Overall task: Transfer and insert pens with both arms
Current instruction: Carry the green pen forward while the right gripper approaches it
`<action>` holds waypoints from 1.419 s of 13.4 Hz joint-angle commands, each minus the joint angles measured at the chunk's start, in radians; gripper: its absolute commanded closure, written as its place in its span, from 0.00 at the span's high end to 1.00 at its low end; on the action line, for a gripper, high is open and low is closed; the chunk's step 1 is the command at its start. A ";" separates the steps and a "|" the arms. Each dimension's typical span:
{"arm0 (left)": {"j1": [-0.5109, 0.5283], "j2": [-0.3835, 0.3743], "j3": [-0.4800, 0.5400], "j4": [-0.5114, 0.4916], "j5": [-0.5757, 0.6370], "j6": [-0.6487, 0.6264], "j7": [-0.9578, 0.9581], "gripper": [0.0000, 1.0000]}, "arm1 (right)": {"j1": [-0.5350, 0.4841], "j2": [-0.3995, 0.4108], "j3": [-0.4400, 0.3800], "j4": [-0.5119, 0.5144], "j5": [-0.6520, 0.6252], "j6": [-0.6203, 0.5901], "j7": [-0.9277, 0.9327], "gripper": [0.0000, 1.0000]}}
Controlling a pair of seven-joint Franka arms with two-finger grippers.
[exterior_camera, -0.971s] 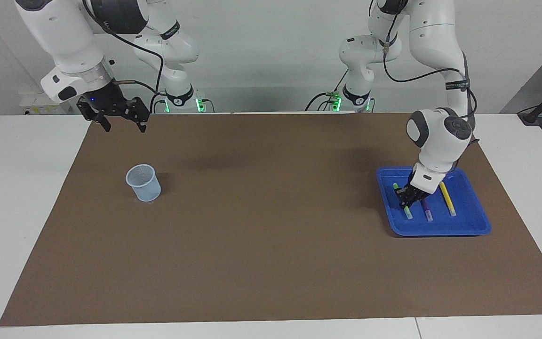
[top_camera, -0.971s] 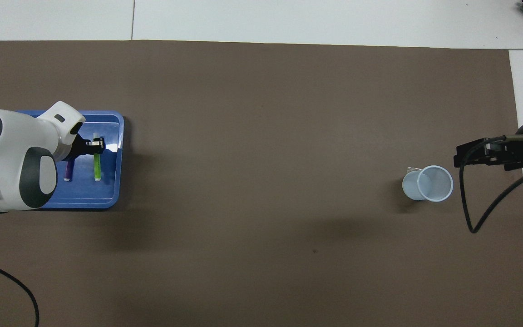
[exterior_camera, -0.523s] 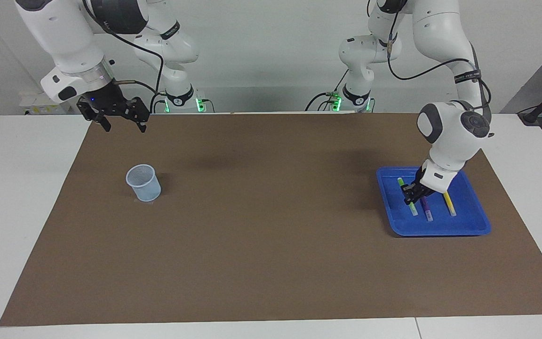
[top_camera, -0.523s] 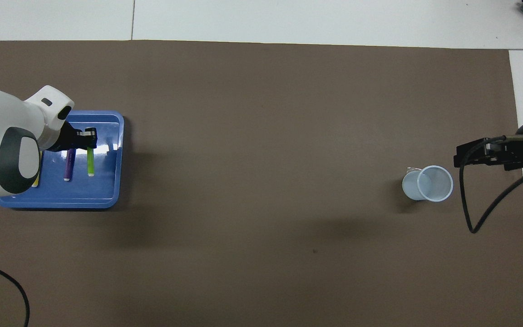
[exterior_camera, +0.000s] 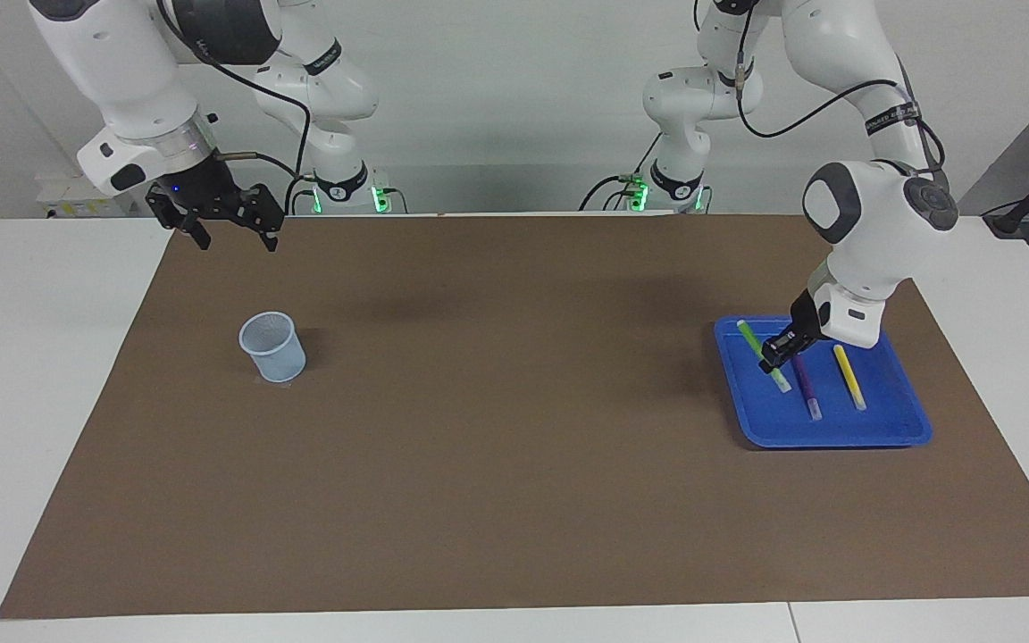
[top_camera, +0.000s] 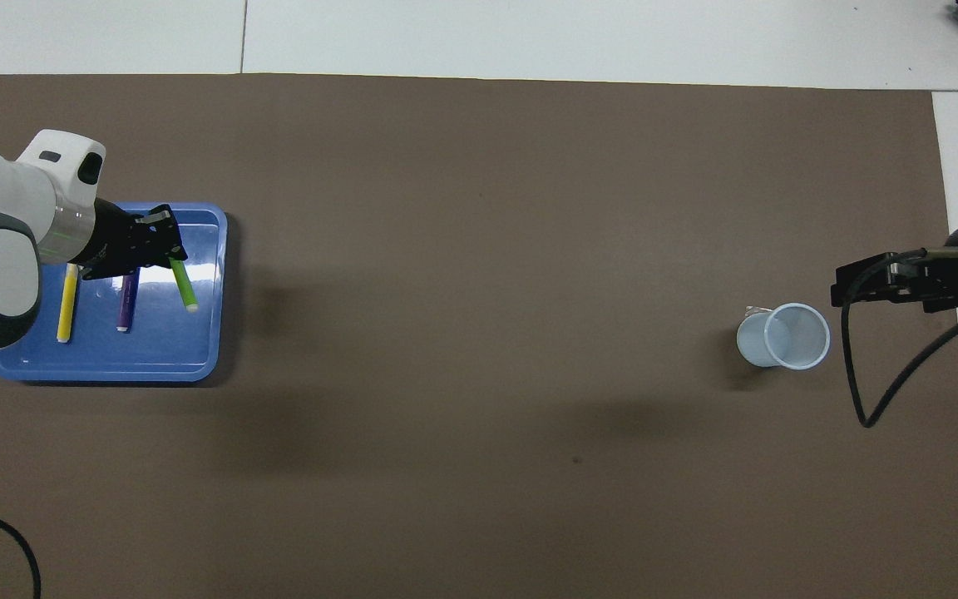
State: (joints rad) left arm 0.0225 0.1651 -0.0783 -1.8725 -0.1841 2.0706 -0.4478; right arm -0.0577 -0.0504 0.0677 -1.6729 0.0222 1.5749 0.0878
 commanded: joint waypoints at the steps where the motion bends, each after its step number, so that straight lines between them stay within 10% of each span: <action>1: -0.045 -0.047 0.003 -0.011 -0.027 -0.030 -0.202 0.00 | 0.010 -0.035 0.014 -0.010 0.022 0.007 -0.023 1.00; 10: -0.141 -0.143 0.003 -0.031 -0.187 -0.041 -0.675 0.00 | 0.087 -0.106 0.061 -0.120 0.080 0.043 -0.086 1.00; 19: -0.164 -0.248 0.003 -0.174 -0.445 -0.066 -0.732 0.00 | 0.217 -0.144 0.061 -0.199 0.243 0.066 -0.027 1.00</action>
State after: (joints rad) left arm -0.1277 -0.0317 -0.0872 -1.9806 -0.5800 2.0073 -1.1635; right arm 0.1256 -0.1660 0.1339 -1.8330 0.2255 1.5999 0.0260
